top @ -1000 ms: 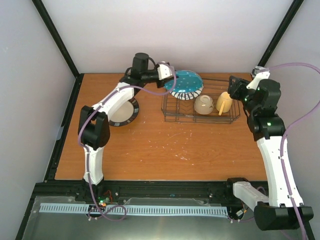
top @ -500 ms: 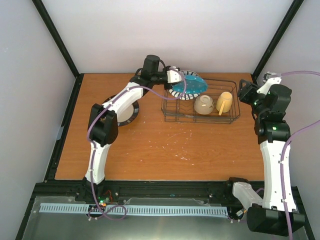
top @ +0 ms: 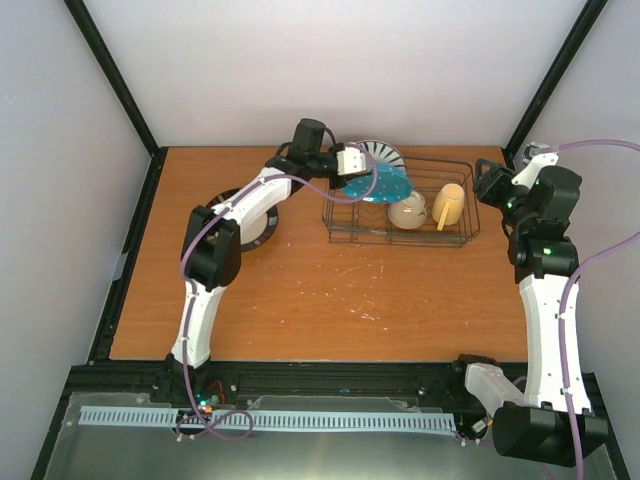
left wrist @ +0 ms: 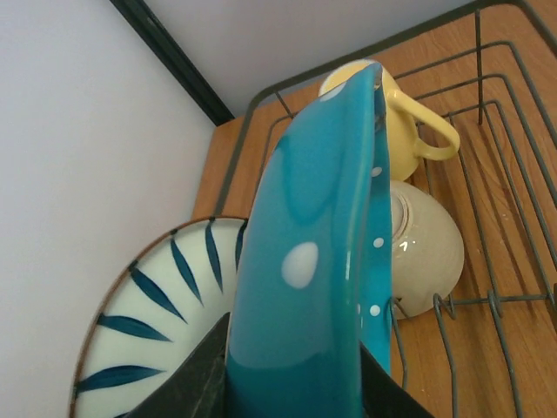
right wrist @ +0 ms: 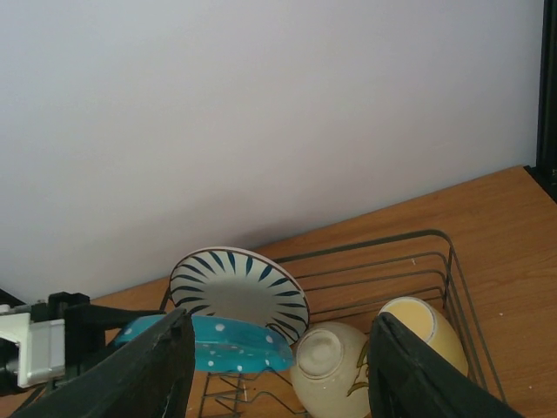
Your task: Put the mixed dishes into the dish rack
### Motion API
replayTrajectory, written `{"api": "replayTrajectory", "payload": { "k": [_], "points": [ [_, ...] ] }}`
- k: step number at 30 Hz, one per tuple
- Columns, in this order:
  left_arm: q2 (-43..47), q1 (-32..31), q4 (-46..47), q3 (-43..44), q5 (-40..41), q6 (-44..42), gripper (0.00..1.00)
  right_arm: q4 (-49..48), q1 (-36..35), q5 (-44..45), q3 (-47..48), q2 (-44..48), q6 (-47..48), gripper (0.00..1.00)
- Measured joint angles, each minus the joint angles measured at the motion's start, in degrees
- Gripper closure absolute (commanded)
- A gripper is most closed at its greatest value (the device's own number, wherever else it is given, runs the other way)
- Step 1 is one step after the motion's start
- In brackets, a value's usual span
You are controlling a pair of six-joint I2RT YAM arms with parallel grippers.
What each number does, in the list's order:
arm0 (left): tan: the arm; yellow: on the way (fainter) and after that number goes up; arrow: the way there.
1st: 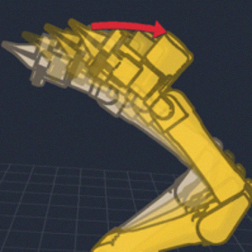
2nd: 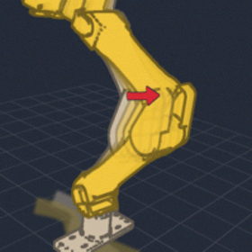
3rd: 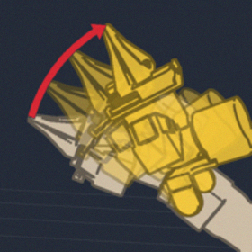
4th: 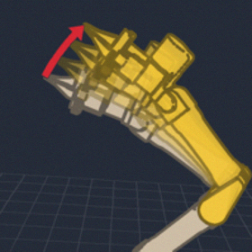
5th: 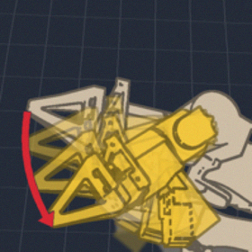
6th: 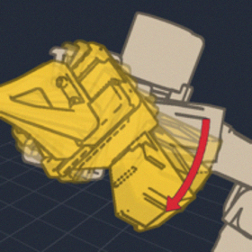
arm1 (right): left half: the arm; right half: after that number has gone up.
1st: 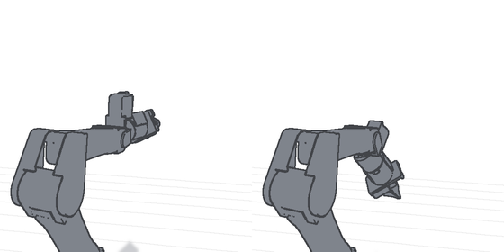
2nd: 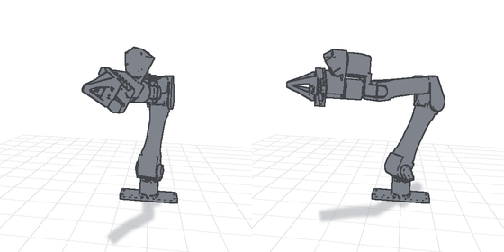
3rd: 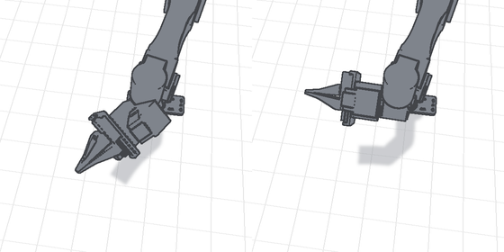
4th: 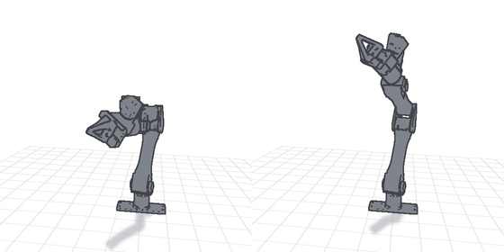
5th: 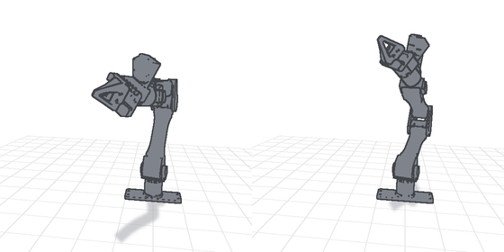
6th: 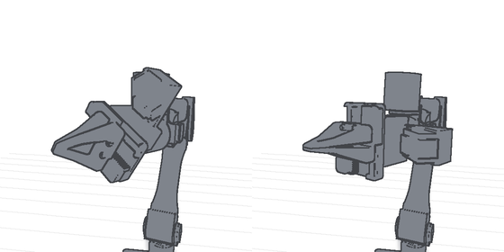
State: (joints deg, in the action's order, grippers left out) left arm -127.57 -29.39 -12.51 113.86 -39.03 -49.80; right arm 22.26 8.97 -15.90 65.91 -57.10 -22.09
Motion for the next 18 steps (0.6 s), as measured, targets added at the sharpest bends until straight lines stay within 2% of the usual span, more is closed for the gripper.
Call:
{"api": "replayTrajectory", "payload": {
  "k": [7, 12, 15, 18],
  "points": [
    [-2.0, -0.4, -0.2, -0.2, 1.2, -0.1, 0.98, -0.2, 0.0, 0.0, 0.0, -0.2, 0.0, 0.46],
    [-2.1, -0.4, 0.6, -2.7, 3.0, -0.2, 0.77, -0.2, 0.0, -0.2, 0.0, -1.2, 0.0, 0.45],
    [-2.1, -0.3, 1.5, -4.7, 4.5, 0.0, 0.61, -0.3, 0.0, -0.5, 0.0, -1.6, 0.0, 0.45],
    [-2.1, -0.3, 3.7, -5.0, 5.6, 0.1, 0.55, -0.5, 0.0, -0.7, 0.0, -1.9, 0.0, 0.44]
  ]
}}
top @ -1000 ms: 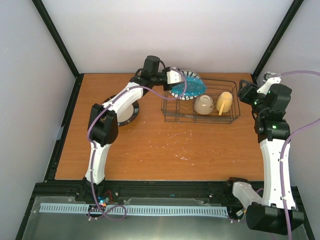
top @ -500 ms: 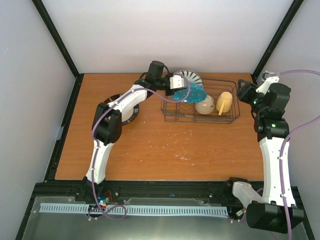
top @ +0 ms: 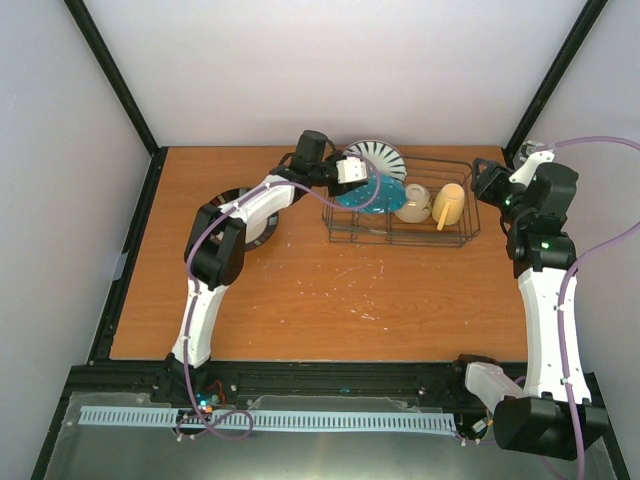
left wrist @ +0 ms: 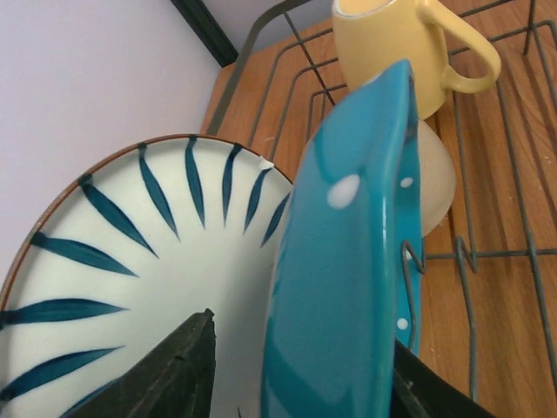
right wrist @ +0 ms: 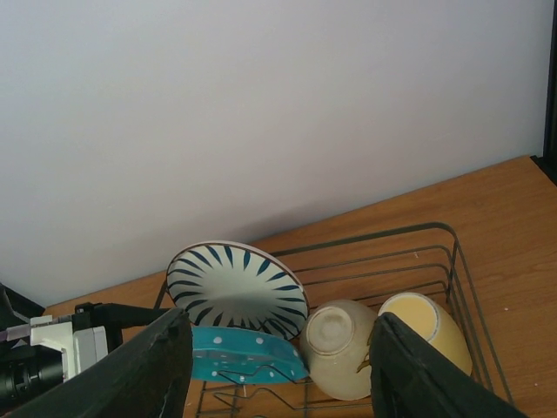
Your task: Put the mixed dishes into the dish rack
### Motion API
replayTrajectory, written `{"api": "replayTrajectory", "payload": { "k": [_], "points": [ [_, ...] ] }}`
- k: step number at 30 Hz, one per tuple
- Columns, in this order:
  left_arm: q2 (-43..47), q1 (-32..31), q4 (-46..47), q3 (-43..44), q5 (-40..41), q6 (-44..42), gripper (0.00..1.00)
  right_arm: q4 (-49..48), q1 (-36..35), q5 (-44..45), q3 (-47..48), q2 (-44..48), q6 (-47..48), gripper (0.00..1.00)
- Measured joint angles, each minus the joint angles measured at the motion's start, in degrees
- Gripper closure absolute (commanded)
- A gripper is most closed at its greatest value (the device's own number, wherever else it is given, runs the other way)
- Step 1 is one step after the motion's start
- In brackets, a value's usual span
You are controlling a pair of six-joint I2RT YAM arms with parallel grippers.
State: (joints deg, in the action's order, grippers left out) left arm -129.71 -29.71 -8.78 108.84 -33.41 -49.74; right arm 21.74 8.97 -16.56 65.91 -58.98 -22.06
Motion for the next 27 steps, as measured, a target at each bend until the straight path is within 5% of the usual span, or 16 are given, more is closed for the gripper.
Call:
{"api": "replayTrajectory", "payload": {
  "k": [3, 6, 17, 27],
  "points": [
    [0.0, 0.0, 1.8, -0.1, 0.7, 0.6, 0.35, -0.2, 0.0, -0.2, 0.0, -0.2, 0.0, 0.43],
    [0.0, 0.0, 3.2, -0.4, 0.9, 1.9, 0.01, -0.2, 0.0, -0.2, 0.0, -0.4, 0.1, 0.43],
    [0.4, 0.3, 4.2, 0.0, 1.2, 9.3, 0.00, -0.2, 0.0, 0.3, 0.0, -0.4, 1.1, 0.41],
    [5.3, 3.8, 1.4, 12.6, 15.1, 24.0, 0.01, -1.2, 0.0, 0.7, 0.0, -0.9, 1.6, 0.40]
  ]
}}
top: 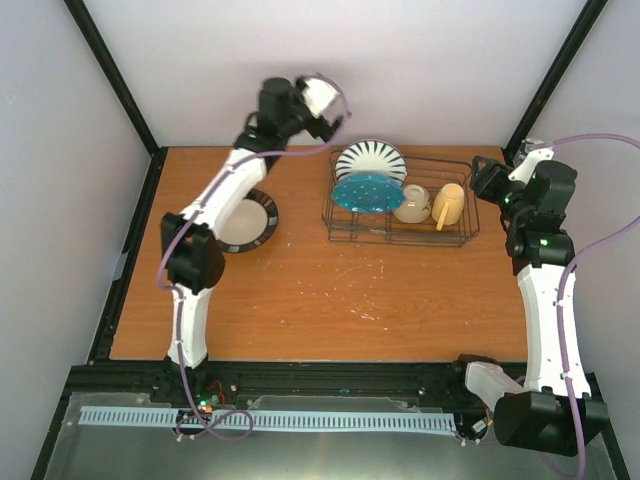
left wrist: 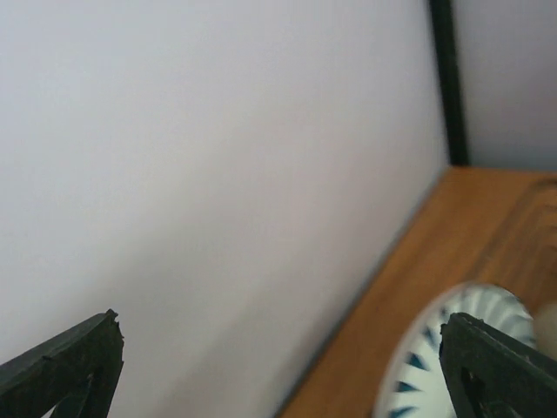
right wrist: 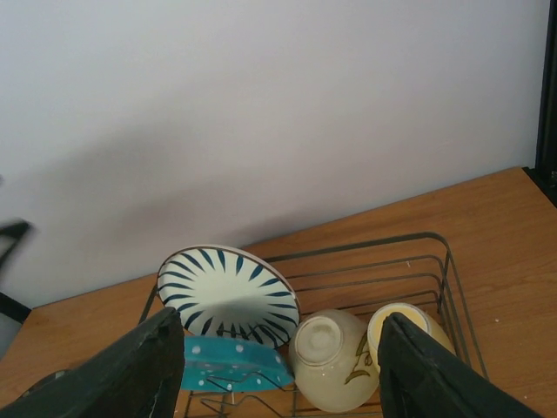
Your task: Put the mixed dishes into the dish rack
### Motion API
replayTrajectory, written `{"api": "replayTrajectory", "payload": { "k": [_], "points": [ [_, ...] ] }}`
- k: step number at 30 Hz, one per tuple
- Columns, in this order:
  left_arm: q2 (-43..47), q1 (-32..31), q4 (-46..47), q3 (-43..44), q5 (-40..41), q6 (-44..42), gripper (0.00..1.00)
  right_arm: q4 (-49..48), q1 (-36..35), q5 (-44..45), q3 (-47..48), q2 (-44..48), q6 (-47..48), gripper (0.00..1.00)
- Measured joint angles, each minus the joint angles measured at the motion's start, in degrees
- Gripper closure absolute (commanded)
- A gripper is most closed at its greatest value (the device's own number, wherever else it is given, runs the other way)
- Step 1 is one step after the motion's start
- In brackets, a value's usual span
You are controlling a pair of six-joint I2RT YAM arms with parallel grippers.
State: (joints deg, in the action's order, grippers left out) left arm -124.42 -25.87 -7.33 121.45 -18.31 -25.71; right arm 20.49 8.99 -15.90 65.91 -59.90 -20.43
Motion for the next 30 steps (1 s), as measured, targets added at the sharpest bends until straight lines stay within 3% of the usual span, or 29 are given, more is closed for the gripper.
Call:
{"api": "replayTrajectory", "payload": {
  "k": [2, 3, 5, 9, 12, 15, 21, 30],
  "points": [
    [3.8, 3.0, -0.3, 1.0, 0.4, 2.9, 0.08, -0.6, 0.0, -0.2, 0.0, -0.5, -0.1, 0.39],
    [6.0, 5.0, -0.9, 0.9, 0.3, 4.3, 0.18, -0.8, 0.0, -0.3, 0.0, -0.8, -0.2, 0.39],
    [10.3, 9.8, -1.3, -0.4, -0.6, 7.4, 0.29, -1.1, 0.0, -0.6, 0.0, -1.4, -0.3, 0.39],
    [19.7, 24.5, -1.7, -11.3, -8.3, 14.4, 0.50, -1.5, 0.0, -1.5, 0.0, -2.4, -0.5, 0.39],
    [21.1, 34.9, -5.1, -18.9, -14.6, 17.6, 0.52, -1.6, 0.0, -2.0, 0.0, -2.7, -0.5, 0.39],
    [17.7, 41.2, -14.1, -22.7, -18.2, 16.9, 0.57, -1.6, 0.0, -2.4, 0.0, -2.8, -0.5, 0.39],
    [7.1, 42.2, -35.1, -23.3, -21.8, 11.1, 0.63, -1.7, 0.0, -3.3, 0.0, -2.8, -0.4, 0.39],
    [6.3, 43.4, -44.3, -29.8, -19.6, 6.4, 0.60, -1.0, 0.0, -3.3, 0.0, -2.8, 0.3, 0.39]
  ]
}}
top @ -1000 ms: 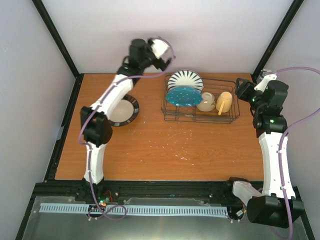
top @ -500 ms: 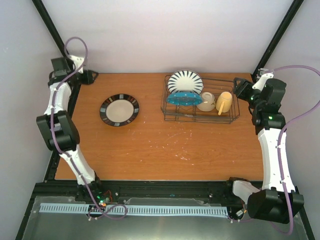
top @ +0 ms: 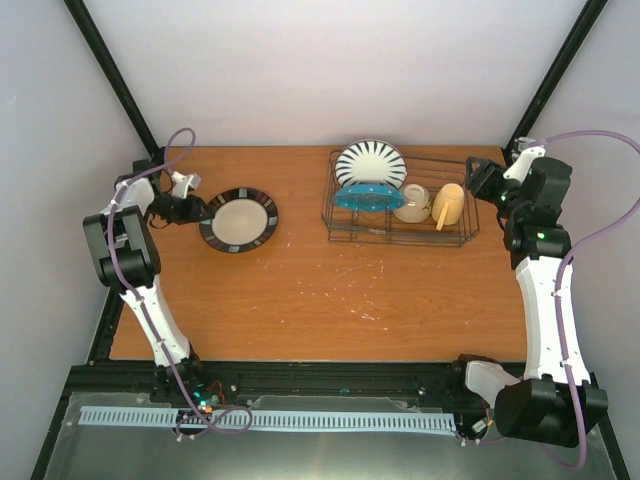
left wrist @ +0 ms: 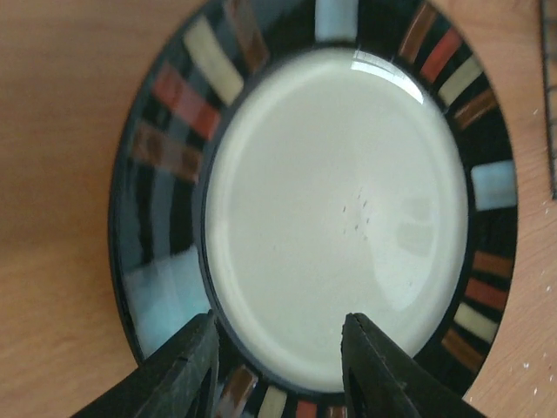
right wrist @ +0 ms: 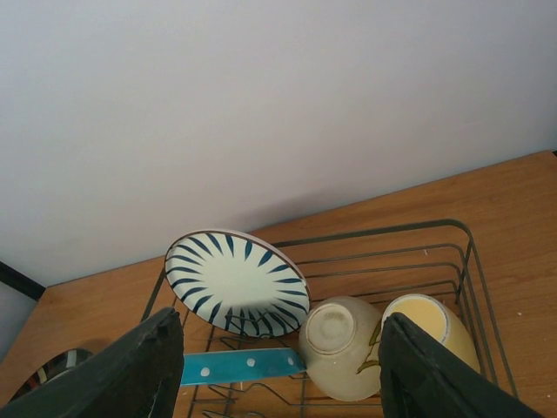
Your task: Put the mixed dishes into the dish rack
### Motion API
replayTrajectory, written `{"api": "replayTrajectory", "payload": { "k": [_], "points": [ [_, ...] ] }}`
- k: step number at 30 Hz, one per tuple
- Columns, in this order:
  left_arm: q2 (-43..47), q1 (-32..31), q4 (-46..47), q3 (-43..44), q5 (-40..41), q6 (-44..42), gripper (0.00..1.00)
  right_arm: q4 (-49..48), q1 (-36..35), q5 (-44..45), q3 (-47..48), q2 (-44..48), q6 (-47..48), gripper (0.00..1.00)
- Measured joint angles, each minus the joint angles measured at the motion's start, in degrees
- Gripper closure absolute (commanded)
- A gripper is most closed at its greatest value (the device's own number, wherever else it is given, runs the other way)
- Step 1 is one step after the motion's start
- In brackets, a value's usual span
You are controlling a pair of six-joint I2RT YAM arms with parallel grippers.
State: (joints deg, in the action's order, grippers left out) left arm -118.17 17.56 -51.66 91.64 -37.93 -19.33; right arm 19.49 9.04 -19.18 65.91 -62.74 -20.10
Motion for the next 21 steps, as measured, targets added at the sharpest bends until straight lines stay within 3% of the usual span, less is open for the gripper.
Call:
{"api": "replayTrajectory", "payload": {
  "k": [6, 21],
  "points": [
    [0.1, 0.0, -1.0, -2.3, 3.3, -0.9, 0.55, 0.2, 0.0, -0.1, 0.0, 0.0, 0.2, 0.39],
    [-2.4, 0.1, 0.9, -1.4, 8.4, -0.4, 0.54, 0.8, 0.0, -0.9, 0.4, 0.0, 0.2, 0.39]
  ]
}}
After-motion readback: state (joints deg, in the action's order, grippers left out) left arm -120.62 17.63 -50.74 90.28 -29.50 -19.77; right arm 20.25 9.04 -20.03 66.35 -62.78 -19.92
